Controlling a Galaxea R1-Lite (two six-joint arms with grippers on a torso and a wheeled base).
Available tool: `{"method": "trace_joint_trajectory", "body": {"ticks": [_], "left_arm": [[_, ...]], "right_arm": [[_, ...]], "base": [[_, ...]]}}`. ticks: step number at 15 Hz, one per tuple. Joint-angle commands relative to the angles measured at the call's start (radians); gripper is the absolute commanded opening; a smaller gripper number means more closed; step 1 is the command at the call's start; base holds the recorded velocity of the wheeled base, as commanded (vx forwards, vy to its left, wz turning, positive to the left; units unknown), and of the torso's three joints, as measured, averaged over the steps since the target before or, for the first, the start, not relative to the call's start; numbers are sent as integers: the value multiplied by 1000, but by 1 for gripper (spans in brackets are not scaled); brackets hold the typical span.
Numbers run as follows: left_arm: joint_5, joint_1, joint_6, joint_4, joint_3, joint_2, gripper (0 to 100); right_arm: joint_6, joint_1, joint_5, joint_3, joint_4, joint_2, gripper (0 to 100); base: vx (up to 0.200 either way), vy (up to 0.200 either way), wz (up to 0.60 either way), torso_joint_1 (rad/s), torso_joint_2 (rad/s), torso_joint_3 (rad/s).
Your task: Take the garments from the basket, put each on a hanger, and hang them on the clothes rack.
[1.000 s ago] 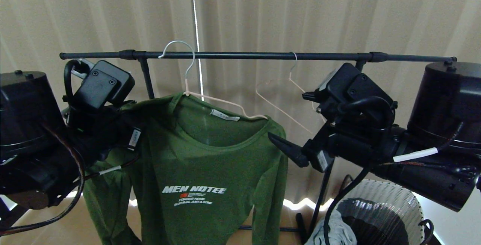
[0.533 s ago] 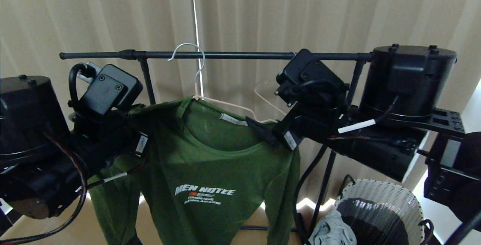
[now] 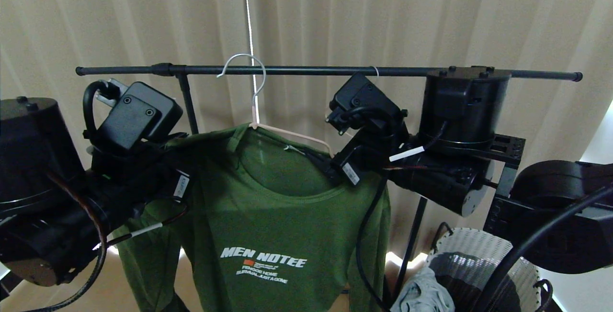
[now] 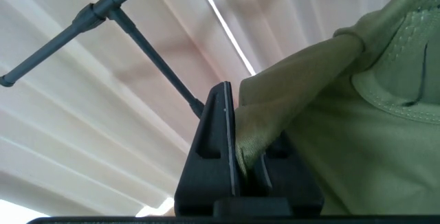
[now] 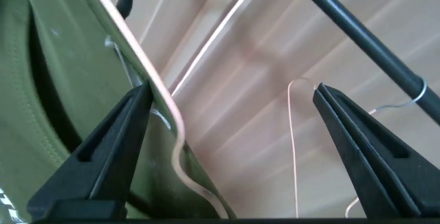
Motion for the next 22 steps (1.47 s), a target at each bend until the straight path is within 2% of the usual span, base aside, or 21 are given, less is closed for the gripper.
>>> {"method": "trace_joint_trajectory", "body": {"ticks": [1, 7, 13, 14, 17, 22], "left_arm": [[1, 3, 0, 1, -2, -3, 0], [-1, 3, 0, 1, 6, 0, 0], [-4, -27, 1, -1, 24, -4, 0], [-4, -32, 1, -1, 22, -4, 0], [-4, -41, 1, -3, 22, -16, 0], [-5, -41, 3, -67, 36, -9, 0]], "right_arm": [[0, -2, 0, 5, -2, -1, 100], [2, -2, 0, 19, -6, -28, 100], [0, 1, 0, -1, -6, 22, 100], [0, 1, 0, -4, -6, 27, 0], [0, 1, 0, -8, -6, 41, 0], [0, 1, 0, -7, -8, 41, 0]], "base": [[0, 0, 0, 0, 0, 0], [0, 0, 0, 0, 0, 0], [0, 0, 0, 0, 0, 0], [0, 0, 0, 0, 0, 0], [0, 0, 0, 0, 0, 0], [0, 0, 0, 0, 0, 0]]}}
